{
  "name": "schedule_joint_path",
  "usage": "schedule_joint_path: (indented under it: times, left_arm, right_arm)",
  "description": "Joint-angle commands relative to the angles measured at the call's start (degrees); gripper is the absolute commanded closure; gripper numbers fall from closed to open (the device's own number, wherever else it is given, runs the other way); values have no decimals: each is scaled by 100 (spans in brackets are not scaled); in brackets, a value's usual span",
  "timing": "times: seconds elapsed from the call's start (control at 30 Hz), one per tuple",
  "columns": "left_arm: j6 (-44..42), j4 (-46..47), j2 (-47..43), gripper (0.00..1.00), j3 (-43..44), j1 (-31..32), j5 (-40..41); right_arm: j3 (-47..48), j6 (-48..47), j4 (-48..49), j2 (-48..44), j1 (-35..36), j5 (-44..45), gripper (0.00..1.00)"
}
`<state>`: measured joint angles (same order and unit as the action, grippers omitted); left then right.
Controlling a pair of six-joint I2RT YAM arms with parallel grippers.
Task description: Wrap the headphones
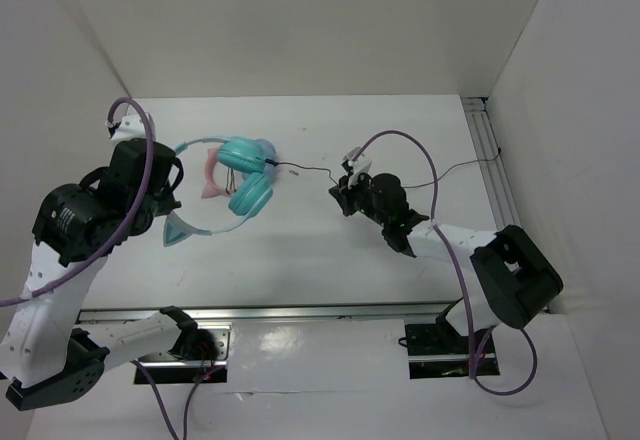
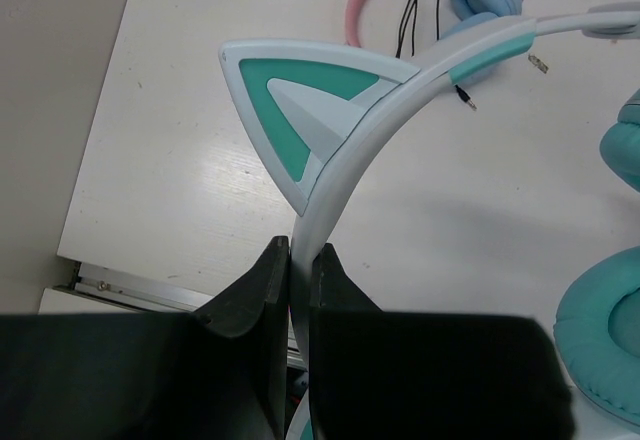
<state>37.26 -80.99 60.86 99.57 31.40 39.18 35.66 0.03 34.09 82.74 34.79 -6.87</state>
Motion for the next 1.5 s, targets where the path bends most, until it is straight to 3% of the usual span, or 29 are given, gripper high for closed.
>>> schedule_joint_path:
  times: [0.0,0.1,0.2,0.33,0.53,0.7,0.8,0.9,1.13,1.47]
  left_arm:
    - [19,434,-110,100,125,-28,291]
    - [-86,698,13,100,-296,-28,755]
    - [-271,1014,425,100,-648,-28,688]
    - [-394,1015,1242,100,-965,296,529]
    - [-947,1691,2306,100,-1405,1209,179]
    - [-1844,2060,2650,100,-1387,2860,-858]
    - [-2152,2359,2598,100,-1667,3808,-1272]
    - [-2022,2360,2492,100,-1748,4469,-1001]
    - [-2063,2631,1421,100,-2187,4472,-1262]
    - [-2328,3335,550,100,-2469,4472,-1721]
  right_arm:
    - [-58,146,407,-257,-42,54,100]
    - [-260,199,-49,-870,186,817,100]
    - [-261,392,-847,-1722,458,1828,100]
    - [72,323,-2070,-2709,845,2286,100]
    - [1098,77,-3861,-3282,1636,2550,100]
    - [1435,23,-4366,-3395,2269,3612,100]
    - [1435,-30,-4367,-3396,2322,3518,100]
    - [1435,-30,-4445,-3054,2322,3517,100]
    - [1189,76,-4174,-3150,2322,3492,100]
    - [1022,-205,-3936,-3273,2261,1647,100]
